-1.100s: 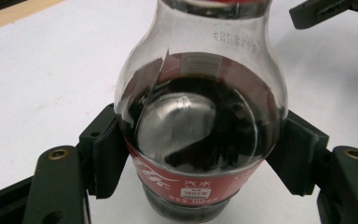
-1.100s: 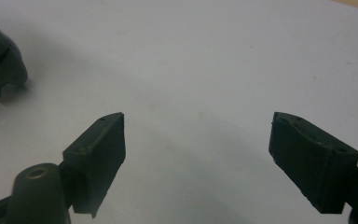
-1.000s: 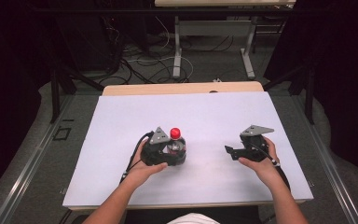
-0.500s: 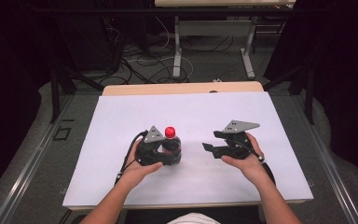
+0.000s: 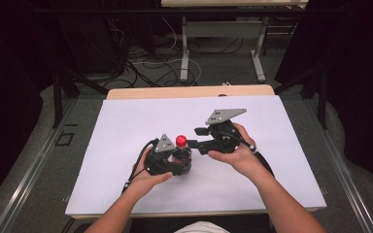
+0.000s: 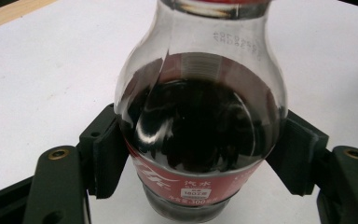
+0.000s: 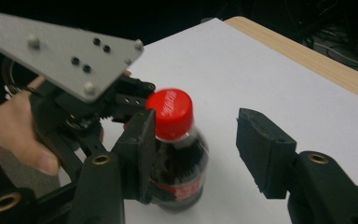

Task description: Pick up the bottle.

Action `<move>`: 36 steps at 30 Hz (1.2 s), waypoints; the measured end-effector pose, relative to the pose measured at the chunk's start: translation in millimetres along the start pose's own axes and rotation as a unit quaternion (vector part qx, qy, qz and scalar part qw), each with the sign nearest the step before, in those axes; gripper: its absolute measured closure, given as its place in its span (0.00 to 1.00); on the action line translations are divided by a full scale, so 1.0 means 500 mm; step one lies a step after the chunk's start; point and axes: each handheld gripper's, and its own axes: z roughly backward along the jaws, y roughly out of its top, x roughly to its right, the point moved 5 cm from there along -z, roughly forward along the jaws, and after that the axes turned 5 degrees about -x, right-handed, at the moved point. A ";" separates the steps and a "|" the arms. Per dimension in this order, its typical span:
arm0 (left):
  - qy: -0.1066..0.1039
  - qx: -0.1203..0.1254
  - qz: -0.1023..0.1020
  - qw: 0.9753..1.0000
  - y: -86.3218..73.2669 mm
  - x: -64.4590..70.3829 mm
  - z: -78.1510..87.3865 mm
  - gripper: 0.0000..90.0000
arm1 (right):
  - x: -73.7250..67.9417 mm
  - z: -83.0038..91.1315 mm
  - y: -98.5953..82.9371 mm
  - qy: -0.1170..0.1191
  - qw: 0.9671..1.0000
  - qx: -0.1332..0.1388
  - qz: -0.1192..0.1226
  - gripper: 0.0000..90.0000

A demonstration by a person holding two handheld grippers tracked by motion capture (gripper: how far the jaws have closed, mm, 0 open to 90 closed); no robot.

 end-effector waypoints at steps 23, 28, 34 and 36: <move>-0.003 0.003 -0.012 1.000 0.006 0.024 -0.010 0.33 | -0.029 -0.055 0.025 -0.012 0.999 -0.040 -0.021 0.67; -0.008 0.000 -0.008 1.000 0.006 0.027 -0.010 0.33 | -0.027 -0.059 0.021 -0.013 0.998 -0.051 -0.023 0.67; -0.002 0.007 -0.012 1.000 0.008 0.029 -0.016 0.33 | -0.020 -0.058 0.018 -0.002 0.998 -0.061 -0.014 0.68; -0.006 0.005 -0.009 1.000 0.008 0.032 -0.017 0.33 | -0.019 -0.056 0.017 0.002 0.998 -0.064 -0.010 0.68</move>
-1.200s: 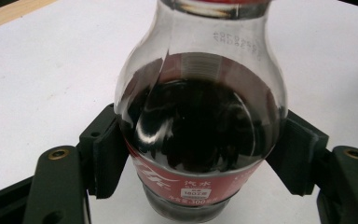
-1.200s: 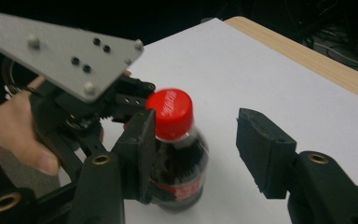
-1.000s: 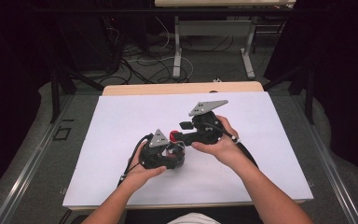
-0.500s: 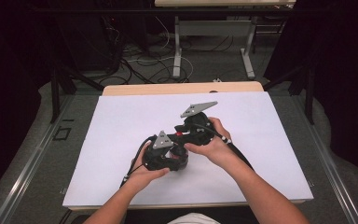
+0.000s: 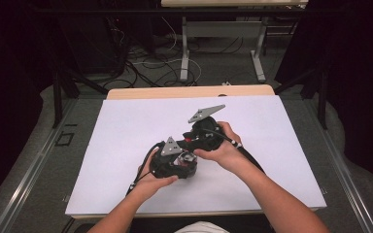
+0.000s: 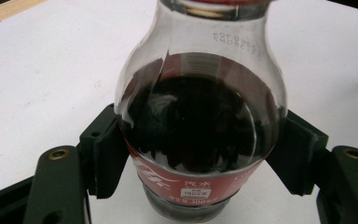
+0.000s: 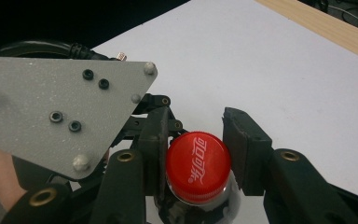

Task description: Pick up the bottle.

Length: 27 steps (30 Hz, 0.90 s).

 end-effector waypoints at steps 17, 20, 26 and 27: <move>-0.036 0.010 -0.015 0.999 0.038 0.013 -0.011 0.33 | 0.031 0.038 0.015 0.055 0.994 -0.050 0.079 0.69; -0.044 0.012 -0.025 0.999 0.046 0.017 -0.013 0.33 | 0.038 0.046 0.018 0.090 0.988 -0.064 0.112 0.69; -0.053 0.009 -0.038 0.998 0.046 0.028 -0.017 0.33 | 0.047 0.051 0.015 0.147 0.964 -0.080 0.207 0.69; -0.057 0.003 -0.041 0.998 0.046 0.029 -0.016 0.33 | 0.047 0.051 0.015 0.147 0.964 -0.080 0.207 0.69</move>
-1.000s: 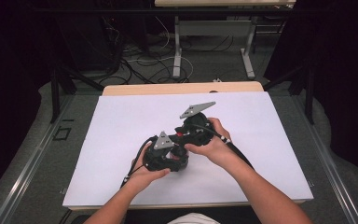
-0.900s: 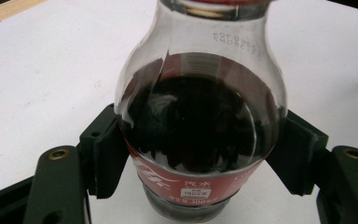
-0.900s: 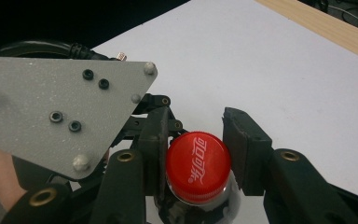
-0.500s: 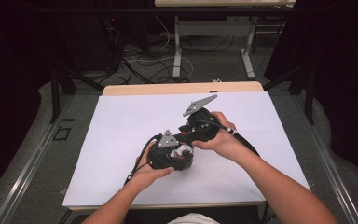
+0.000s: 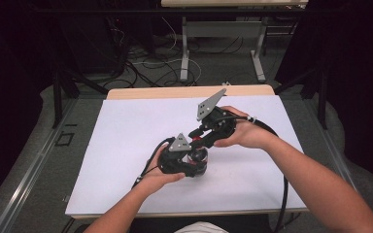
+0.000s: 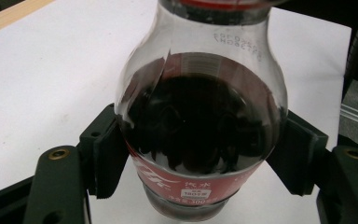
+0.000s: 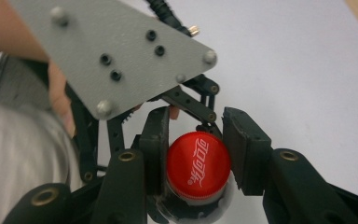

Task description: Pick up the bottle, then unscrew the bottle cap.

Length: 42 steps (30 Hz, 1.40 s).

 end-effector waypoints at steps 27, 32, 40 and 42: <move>0.033 0.009 0.030 0.999 0.001 -0.017 -0.001 0.33 | -0.021 0.059 0.007 -0.169 0.963 0.024 -0.210 0.53; 0.043 0.015 0.038 0.998 0.000 -0.016 -0.005 0.33 | -0.021 0.043 0.008 -0.173 0.959 0.010 -0.226 0.54; 0.040 0.004 0.033 0.999 0.000 -0.013 -0.002 0.33 | -0.028 0.013 0.019 -0.165 0.958 0.004 -0.233 0.58; 0.045 0.008 0.027 0.999 0.002 -0.014 -0.003 0.33 | -0.029 0.005 0.020 -0.166 0.958 -0.001 -0.233 0.59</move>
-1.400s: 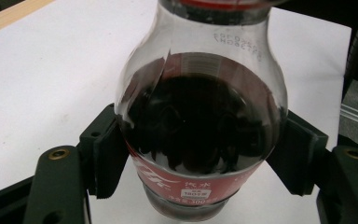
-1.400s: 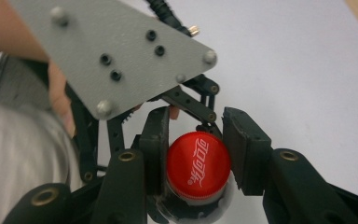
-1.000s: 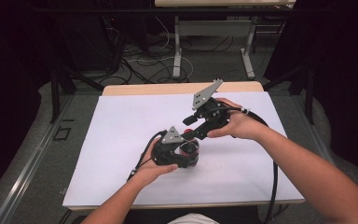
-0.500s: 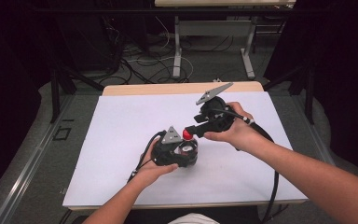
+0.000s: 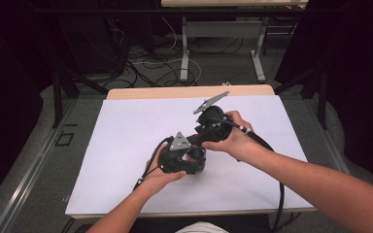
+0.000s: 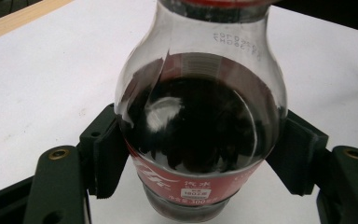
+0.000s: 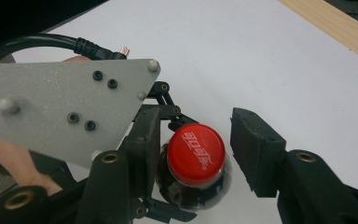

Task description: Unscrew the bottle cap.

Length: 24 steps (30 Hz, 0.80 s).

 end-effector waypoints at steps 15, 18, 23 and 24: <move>-0.007 0.002 -0.003 1.000 -0.005 0.005 -0.003 0.33 | 0.013 -0.010 0.003 0.073 0.987 -0.040 0.140 0.68; -0.012 0.004 -0.004 1.000 -0.004 0.008 -0.001 0.33 | 0.018 -0.009 0.006 0.095 0.981 -0.043 0.165 0.68; -0.020 -0.001 -0.018 1.000 -0.004 0.013 0.001 0.33 | 0.029 -0.007 0.010 0.146 0.958 -0.048 0.241 0.68; -0.019 0.002 -0.019 1.000 -0.004 0.013 0.000 0.33 | 0.030 -0.005 0.008 0.154 0.954 -0.055 0.251 0.68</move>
